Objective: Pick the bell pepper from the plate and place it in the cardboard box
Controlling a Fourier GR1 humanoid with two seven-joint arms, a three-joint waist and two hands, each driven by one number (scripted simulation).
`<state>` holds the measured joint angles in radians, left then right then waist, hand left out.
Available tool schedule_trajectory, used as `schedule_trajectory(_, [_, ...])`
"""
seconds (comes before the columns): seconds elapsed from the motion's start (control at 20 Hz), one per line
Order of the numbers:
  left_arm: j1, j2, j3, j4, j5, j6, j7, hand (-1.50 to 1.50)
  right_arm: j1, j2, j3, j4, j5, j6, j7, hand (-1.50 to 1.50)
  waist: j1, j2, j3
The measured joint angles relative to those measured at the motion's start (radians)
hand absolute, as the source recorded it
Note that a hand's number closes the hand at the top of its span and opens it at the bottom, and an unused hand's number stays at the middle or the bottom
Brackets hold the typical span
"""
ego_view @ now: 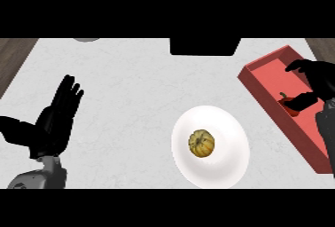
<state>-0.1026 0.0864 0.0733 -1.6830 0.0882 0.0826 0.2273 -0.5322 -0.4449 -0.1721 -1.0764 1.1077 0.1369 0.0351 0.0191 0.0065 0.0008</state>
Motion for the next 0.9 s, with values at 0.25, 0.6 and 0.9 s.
schedule_trajectory(0.25, [0.001,0.003,0.002,0.0,0.007,-0.009,0.0,0.0,-0.053,0.022,-0.085,0.051,-0.094,-0.154,-0.125,-1.5,0.0,-0.001,0.001])
schedule_trajectory(0.6, [0.006,0.008,0.013,-0.009,0.01,-0.006,0.002,0.0,-0.101,0.07,-0.236,0.054,-0.334,-0.218,-0.269,-1.5,-0.01,-0.005,0.001])
schedule_trajectory(0.9, [0.011,0.007,0.013,-0.005,0.01,-0.005,0.009,0.0,-0.135,0.094,-0.396,0.055,-0.598,-0.092,-0.26,-1.5,-0.024,-0.009,0.0])
